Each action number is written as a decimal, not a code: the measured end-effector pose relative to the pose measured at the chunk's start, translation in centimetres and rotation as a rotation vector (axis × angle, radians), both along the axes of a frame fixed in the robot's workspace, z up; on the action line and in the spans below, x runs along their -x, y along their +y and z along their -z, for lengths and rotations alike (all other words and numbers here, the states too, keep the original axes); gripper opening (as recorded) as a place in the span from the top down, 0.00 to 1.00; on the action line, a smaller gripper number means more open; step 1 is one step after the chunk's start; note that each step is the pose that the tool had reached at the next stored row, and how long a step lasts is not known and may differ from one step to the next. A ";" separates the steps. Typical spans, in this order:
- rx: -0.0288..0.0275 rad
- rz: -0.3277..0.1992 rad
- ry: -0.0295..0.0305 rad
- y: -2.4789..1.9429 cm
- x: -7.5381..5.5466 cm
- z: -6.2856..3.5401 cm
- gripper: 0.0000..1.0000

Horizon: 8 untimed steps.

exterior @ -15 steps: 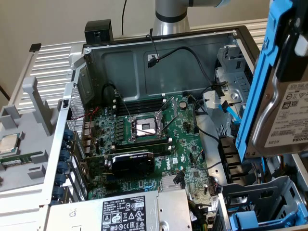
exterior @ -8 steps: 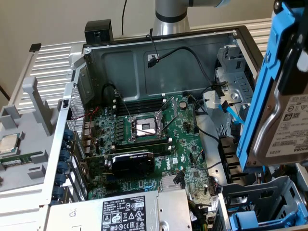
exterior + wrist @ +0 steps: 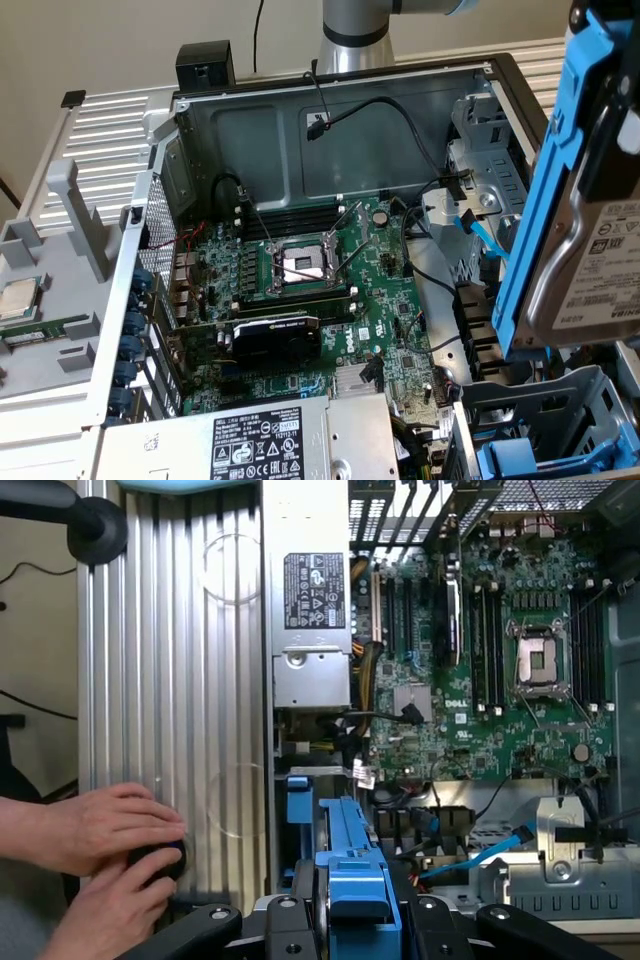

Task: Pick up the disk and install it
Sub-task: 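Insert the disk into the insertion slot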

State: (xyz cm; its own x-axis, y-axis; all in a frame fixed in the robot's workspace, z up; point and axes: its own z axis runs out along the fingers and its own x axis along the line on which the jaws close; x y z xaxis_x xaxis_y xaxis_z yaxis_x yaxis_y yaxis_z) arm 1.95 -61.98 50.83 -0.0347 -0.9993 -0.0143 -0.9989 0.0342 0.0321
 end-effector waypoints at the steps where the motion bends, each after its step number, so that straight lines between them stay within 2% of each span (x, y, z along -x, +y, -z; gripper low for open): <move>1: 0.0003 0.000 -0.0001 0.00 0.0 0.01 0.63; 4: 0.0013 0.000 -0.0001 0.01 0.0 0.02 0.63; 8: 0.0075 0.000 0.0000 0.15 0.0 0.15 0.63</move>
